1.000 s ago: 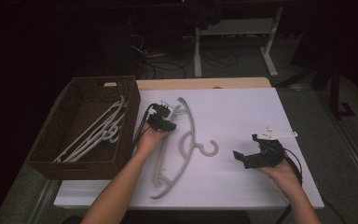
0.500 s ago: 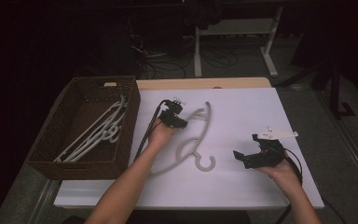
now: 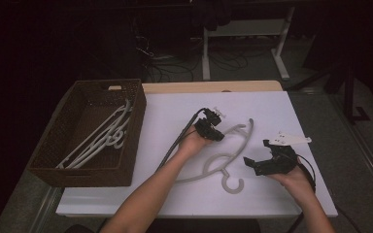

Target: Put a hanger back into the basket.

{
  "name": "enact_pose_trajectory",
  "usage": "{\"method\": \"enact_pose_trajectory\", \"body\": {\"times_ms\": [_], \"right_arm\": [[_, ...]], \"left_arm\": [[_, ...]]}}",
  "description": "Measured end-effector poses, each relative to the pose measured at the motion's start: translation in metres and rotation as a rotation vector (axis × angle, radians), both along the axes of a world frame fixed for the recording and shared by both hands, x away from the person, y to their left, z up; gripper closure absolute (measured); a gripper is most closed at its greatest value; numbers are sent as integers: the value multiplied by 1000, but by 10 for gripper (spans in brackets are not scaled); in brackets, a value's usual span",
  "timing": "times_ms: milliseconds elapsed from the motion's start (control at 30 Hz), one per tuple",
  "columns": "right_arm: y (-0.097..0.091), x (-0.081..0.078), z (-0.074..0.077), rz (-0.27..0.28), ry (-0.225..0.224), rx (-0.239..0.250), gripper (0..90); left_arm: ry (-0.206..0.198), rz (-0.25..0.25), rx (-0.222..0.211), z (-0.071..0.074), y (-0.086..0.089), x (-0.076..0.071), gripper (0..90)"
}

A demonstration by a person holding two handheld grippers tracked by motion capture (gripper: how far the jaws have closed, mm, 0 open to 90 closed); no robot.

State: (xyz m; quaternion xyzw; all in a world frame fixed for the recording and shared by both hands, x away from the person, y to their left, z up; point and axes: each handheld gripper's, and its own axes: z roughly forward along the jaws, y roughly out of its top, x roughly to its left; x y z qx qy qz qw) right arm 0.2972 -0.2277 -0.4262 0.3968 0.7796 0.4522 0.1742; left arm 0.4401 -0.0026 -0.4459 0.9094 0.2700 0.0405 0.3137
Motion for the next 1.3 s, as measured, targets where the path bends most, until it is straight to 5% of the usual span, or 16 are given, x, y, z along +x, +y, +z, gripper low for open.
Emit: {"method": "enact_pose_trajectory", "body": {"times_ms": [100,200,500,700,900,1300], "right_arm": [[0,0,0,-2,1,0,0],[0,0,0,3,4,4,2],[1,8,6,-7,26,-9,79],[3,19,14,-33,64,-40,157],[10,37,13,-45,116,-68,398],[25,81,16,-61,133,-120,891]], "left_arm": [[-9,5,-5,1,1,0,780],[-16,14,1,4,6,0,638],[6,3,-166,24,69,-20,423],[-39,-42,-232,37,101,-42,324],[-52,-67,-267,39,125,-67,210],[-98,-66,-292,36,153,-106,77]]}}
